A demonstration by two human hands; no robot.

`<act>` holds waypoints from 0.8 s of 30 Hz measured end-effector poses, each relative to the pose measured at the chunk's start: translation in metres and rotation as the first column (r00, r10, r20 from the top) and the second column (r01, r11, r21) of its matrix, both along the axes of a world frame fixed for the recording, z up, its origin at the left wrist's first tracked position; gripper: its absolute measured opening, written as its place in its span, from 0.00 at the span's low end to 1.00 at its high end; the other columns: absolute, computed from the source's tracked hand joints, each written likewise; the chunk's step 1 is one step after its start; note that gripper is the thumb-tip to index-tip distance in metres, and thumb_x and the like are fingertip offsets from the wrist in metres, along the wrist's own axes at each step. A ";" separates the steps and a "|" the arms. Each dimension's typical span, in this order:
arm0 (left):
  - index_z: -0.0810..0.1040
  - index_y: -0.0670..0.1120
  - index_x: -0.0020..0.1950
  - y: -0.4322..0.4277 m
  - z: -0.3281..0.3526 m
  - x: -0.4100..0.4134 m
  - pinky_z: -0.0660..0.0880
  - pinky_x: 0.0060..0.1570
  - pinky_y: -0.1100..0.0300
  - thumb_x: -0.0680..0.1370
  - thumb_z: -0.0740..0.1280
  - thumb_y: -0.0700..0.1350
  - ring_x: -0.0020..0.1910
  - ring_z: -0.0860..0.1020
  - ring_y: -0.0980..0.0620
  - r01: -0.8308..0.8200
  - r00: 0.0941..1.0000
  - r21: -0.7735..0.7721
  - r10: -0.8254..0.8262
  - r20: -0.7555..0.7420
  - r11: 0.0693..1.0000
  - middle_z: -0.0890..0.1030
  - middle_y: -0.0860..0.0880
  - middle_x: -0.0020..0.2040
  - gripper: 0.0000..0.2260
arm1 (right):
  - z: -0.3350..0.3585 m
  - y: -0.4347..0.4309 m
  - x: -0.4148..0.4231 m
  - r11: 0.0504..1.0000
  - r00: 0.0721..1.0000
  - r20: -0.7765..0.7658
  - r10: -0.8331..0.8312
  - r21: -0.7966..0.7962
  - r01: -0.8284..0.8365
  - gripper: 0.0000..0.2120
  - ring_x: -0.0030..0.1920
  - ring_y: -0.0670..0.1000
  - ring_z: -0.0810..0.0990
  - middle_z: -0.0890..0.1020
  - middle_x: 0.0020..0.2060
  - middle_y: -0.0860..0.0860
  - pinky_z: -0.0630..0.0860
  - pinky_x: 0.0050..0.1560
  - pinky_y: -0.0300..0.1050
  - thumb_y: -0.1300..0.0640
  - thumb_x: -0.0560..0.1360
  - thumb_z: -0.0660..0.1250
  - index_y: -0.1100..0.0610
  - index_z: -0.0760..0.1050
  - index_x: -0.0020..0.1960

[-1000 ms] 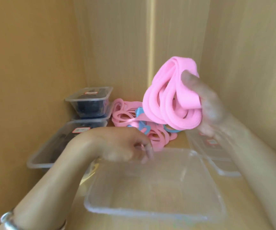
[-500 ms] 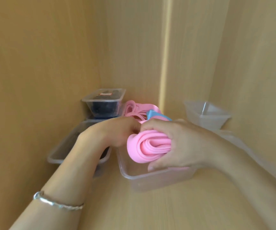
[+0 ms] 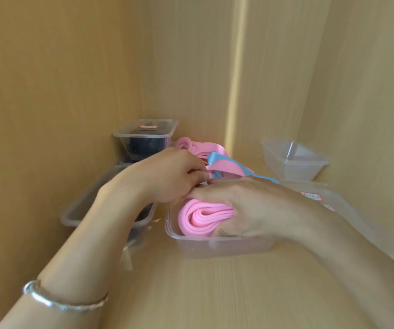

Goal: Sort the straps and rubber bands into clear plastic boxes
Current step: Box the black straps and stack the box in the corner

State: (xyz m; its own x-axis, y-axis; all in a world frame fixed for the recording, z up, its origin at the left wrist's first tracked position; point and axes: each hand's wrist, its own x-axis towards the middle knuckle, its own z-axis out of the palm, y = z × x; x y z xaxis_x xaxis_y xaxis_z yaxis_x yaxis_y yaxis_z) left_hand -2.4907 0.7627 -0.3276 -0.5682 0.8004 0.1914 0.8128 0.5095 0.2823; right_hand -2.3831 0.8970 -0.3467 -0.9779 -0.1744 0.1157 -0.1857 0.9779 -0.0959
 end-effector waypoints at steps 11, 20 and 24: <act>0.59 0.64 0.74 -0.002 0.002 0.013 0.65 0.64 0.66 0.62 0.76 0.63 0.63 0.70 0.64 0.122 0.918 -0.218 -0.027 0.395 0.968 0.71 0.66 0.65 0.44 | 0.003 0.020 0.001 0.968 0.938 0.290 0.188 -0.214 -0.128 0.32 0.70 0.29 0.52 0.58 0.70 0.30 0.52 0.70 0.27 0.53 0.78 0.65 0.42 0.54 0.77; 0.71 0.67 0.60 0.000 -0.003 0.013 0.69 0.32 0.76 0.69 0.76 0.47 0.38 0.76 0.71 0.144 0.916 -0.110 -0.090 0.391 0.983 0.79 0.66 0.43 0.26 | 0.000 0.018 -0.001 0.985 0.997 -0.073 0.032 -0.169 -0.044 0.20 0.41 0.33 0.74 0.75 0.36 0.26 0.74 0.45 0.38 0.45 0.67 0.72 0.30 0.71 0.55; 0.66 0.65 0.63 0.003 -0.006 0.013 0.69 0.40 0.80 0.72 0.74 0.51 0.48 0.74 0.71 0.139 0.937 -0.156 -0.079 0.340 0.978 0.76 0.66 0.53 0.25 | -0.005 0.027 -0.008 0.978 0.994 0.103 0.049 -0.209 -0.027 0.18 0.53 0.41 0.77 0.79 0.50 0.34 0.75 0.57 0.47 0.42 0.71 0.68 0.35 0.71 0.60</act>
